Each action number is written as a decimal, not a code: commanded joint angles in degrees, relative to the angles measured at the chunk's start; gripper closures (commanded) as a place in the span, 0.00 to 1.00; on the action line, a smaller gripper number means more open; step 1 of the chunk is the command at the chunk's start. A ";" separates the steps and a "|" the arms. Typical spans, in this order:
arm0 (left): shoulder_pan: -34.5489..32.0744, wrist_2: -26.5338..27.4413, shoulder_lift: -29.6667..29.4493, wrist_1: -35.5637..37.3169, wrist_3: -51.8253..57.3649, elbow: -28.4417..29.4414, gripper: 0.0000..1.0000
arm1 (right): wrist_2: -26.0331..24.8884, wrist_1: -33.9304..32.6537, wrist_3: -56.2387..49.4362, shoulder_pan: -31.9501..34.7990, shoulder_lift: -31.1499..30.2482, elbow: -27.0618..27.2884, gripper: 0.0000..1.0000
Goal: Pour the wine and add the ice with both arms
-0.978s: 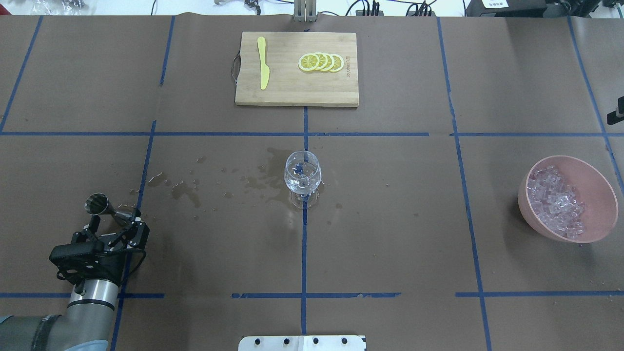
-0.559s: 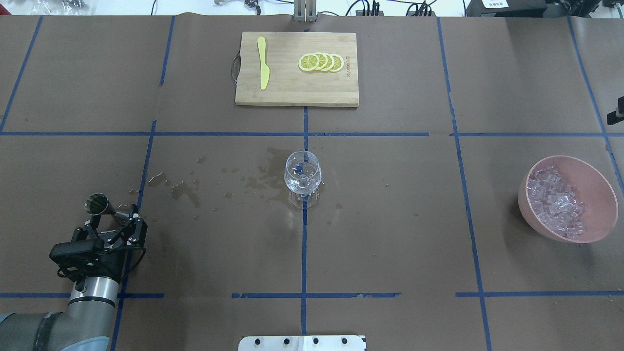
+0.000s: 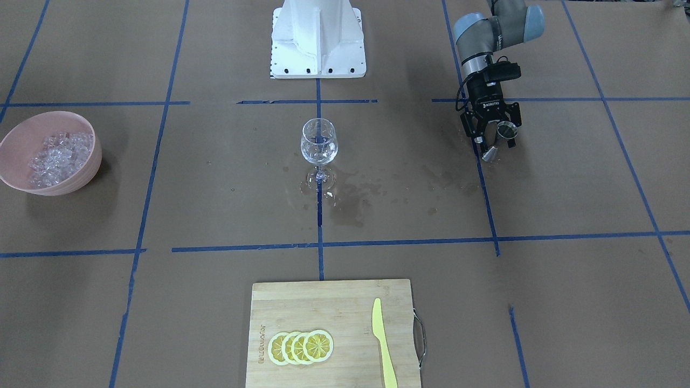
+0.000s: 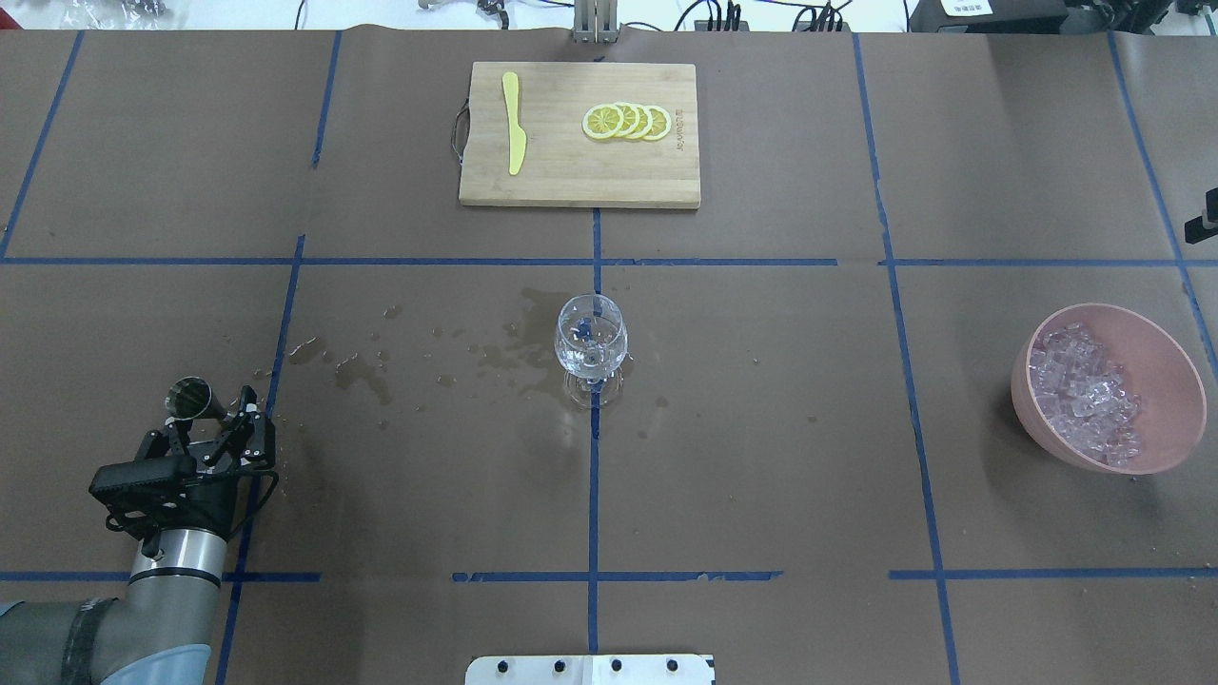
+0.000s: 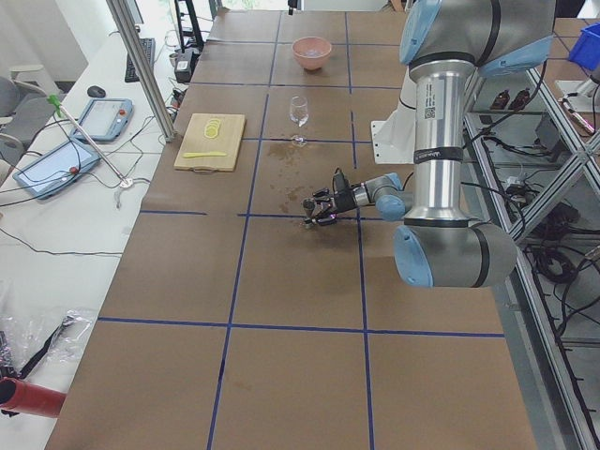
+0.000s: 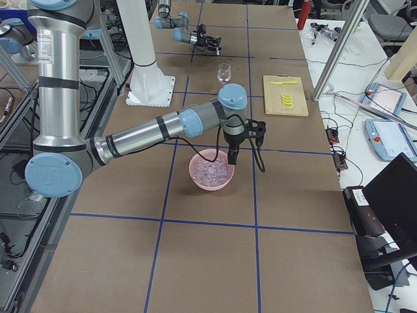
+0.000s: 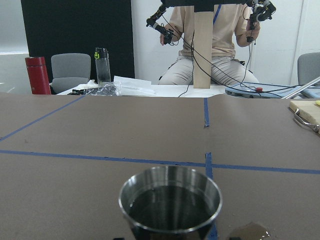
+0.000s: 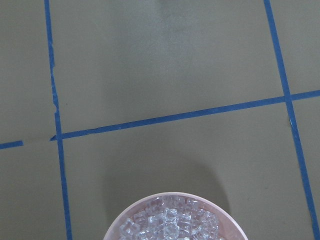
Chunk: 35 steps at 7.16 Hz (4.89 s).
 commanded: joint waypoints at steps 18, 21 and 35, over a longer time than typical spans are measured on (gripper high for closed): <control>-5.24 -0.09 -1.75 -0.70 12.44 -10.06 1.00 | 0.10 0.27 -0.09 -0.01 -1.81 1.66 0.00; -8.24 -0.70 -3.69 -14.52 28.59 -11.21 1.00 | 0.10 0.27 0.00 -0.45 -1.91 2.29 0.00; -11.32 -10.37 -23.55 -24.70 65.90 -9.63 1.00 | -3.94 4.27 1.93 -5.11 -4.61 4.57 0.00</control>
